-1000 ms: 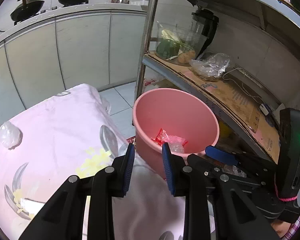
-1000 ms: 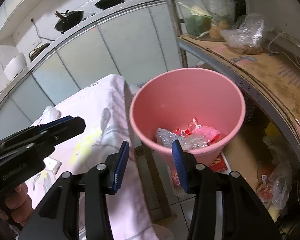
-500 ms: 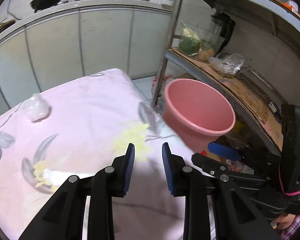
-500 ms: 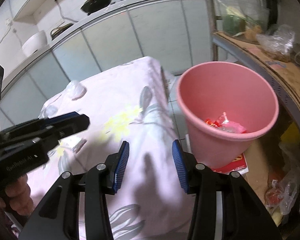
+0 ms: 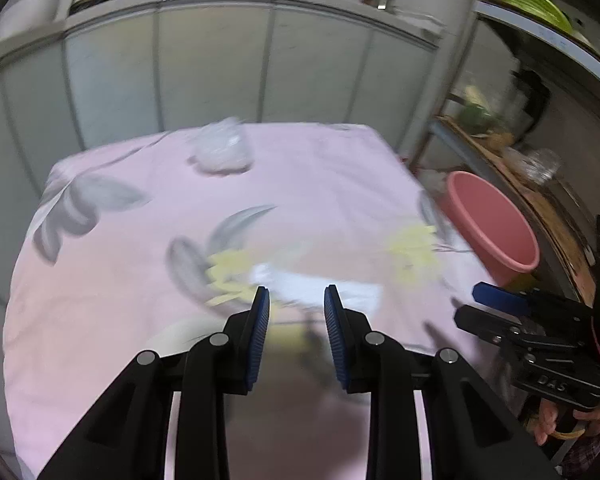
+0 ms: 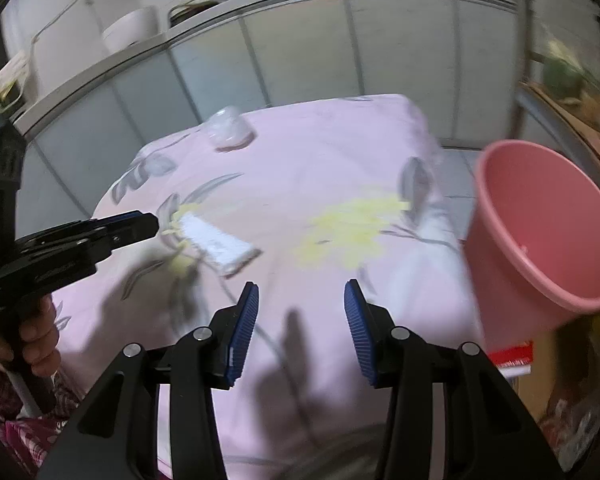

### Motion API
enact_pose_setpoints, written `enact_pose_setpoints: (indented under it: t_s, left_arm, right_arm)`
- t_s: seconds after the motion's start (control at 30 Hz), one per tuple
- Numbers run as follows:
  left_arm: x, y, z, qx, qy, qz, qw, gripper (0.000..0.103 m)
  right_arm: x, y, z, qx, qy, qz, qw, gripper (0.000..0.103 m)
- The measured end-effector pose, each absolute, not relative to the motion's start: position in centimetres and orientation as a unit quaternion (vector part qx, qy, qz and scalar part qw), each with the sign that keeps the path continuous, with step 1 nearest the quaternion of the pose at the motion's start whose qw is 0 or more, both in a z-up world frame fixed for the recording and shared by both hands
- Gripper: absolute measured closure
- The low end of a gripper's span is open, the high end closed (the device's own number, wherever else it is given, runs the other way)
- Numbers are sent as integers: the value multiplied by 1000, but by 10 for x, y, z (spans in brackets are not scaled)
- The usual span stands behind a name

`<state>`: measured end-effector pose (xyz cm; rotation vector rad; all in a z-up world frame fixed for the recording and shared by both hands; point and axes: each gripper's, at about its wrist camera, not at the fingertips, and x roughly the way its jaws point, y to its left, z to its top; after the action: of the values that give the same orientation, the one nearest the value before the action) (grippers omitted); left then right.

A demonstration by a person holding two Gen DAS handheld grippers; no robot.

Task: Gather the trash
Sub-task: 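Move both tools back over the bed toward the white foam strip, then grasp the white foam strip with the right gripper while the left grasps the clear plastic bag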

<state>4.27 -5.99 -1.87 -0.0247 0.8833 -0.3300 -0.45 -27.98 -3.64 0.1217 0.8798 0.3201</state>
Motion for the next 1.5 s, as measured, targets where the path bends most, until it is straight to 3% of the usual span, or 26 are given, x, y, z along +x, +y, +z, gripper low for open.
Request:
enact_pose_setpoints:
  t_s: [0.7, 1.0, 1.13, 1.5]
  left_arm:
    - [113, -22, -6, -26, 439, -116, 891, 73]
    - [180, -44, 6, -14, 429, -111, 896, 73]
    - [209, -58, 5, 7, 429, -107, 897, 73]
    - [256, -72, -21, 30, 442, -87, 892, 73]
  right_arm:
    - [72, -199, -57, -98, 462, 293, 832, 58]
    - [74, -194, -60, -103, 447, 273, 846, 58]
    - [76, -203, -59, -51, 465, 255, 846, 65]
    - [68, -208, -60, -32, 470, 237, 850, 66]
